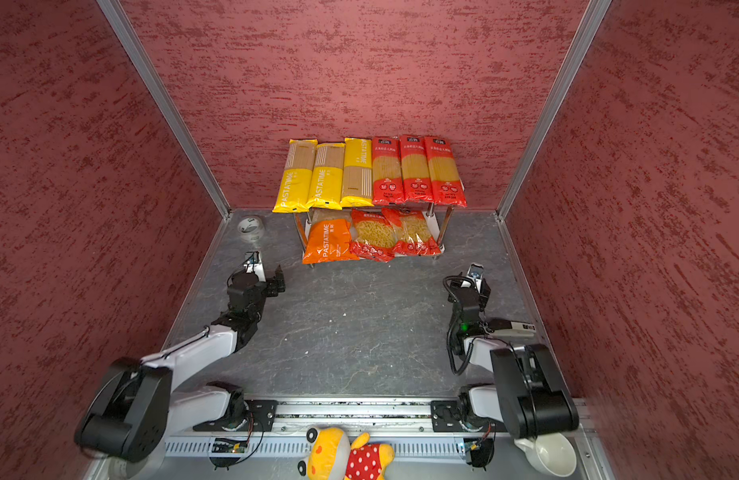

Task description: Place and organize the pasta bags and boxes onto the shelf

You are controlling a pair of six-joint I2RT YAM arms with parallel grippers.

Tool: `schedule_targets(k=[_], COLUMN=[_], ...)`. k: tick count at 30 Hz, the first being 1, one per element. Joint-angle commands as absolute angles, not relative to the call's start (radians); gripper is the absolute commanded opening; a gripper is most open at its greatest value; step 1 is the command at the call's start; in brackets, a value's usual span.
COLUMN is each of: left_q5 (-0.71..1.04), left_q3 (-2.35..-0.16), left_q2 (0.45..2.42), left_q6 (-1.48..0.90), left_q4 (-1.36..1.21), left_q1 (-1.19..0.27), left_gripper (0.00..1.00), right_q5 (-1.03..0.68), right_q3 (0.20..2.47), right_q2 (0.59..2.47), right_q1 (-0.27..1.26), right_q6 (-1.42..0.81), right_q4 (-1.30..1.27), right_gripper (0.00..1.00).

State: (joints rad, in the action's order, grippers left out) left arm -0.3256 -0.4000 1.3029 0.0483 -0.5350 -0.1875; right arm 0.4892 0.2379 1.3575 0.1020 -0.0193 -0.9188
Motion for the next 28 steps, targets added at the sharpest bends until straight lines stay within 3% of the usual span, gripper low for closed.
schedule_targets(k=[1,6,9,13,22,28], left_q5=[-0.120,0.051,0.048,0.023,-0.067,-0.012], left_q3=[-0.392,-0.348,-0.346,-0.350,-0.365,-0.379], left_q2=[1.437,1.519,1.540,1.526,1.538,1.535], left_q6=[0.145,-0.017,-0.042,-0.040,0.017,-0.004], left_q4=[-0.789,-0.934,-0.971,-0.931,-0.929,-0.894], left_q1=[-0.123,0.055,0.071,0.061,-0.008,0.024], left_gripper=[0.95,1.00,1.00,0.99,1.00,1.00], right_q5=[0.393,0.270,0.266,0.292,0.287,0.285], right_q3=[0.198,0.096,0.159,0.210,0.209,0.207], right_q2=[1.406,1.634,1.565,1.561,1.557,1.557], right_q1=[0.085,0.051,0.028,0.005,0.001,0.001], right_q6=[0.021,0.041,-0.001,-0.040,-0.043,-0.043], right_q4=[-1.220,-1.628,-1.414,-1.314,-1.309,-1.310], right_gripper=[0.70,0.78,0.82,0.99,0.99,0.99])
